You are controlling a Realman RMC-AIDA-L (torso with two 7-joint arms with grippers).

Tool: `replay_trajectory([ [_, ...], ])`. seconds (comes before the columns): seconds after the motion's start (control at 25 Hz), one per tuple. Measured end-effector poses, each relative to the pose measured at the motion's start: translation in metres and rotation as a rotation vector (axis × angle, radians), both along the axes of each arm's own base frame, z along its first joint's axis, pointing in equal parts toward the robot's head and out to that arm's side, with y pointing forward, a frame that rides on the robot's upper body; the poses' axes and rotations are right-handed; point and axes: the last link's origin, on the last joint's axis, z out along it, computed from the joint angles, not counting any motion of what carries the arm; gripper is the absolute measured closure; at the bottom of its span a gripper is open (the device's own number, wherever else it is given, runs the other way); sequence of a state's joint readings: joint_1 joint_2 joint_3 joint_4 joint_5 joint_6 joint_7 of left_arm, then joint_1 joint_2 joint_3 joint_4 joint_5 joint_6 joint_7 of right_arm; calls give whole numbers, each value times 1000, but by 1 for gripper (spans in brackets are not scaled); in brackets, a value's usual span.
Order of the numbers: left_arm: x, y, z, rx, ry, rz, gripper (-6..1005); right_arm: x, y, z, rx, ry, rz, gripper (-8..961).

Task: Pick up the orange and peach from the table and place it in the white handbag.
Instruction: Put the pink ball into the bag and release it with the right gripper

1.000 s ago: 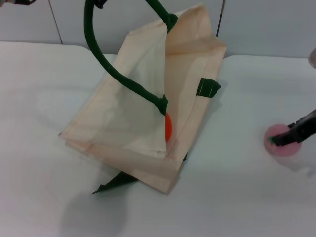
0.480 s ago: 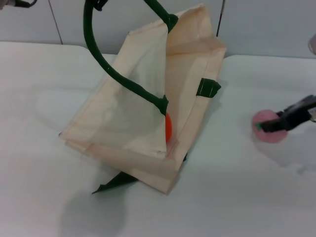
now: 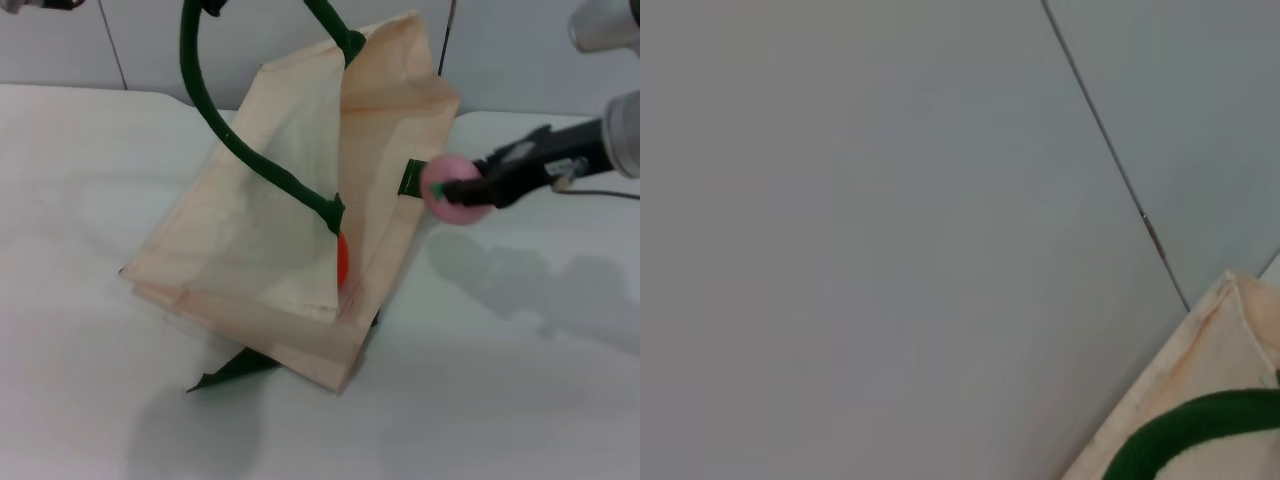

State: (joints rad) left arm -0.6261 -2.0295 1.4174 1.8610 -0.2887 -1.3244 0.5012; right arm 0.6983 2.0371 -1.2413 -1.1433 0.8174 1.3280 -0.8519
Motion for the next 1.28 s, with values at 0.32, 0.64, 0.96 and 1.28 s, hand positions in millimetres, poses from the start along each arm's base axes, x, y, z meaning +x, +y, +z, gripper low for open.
replay_trajectory([
  [0.32, 10, -2, -15, -37, 7, -30, 880, -24, 10, -17, 53, 41, 96, 592],
  [0.64, 21, -6, -28, -83, 6, -64, 880, -31, 26, -35, 104, 65, 138, 595],
  [0.96, 30, -11, -34, -95, 8, -90, 880, -21, 33, -47, 118, 105, 153, 603],
  [1.28, 41, -14, -34, -94, 6, -126, 880, -30, 40, -56, 120, 144, 203, 609],
])
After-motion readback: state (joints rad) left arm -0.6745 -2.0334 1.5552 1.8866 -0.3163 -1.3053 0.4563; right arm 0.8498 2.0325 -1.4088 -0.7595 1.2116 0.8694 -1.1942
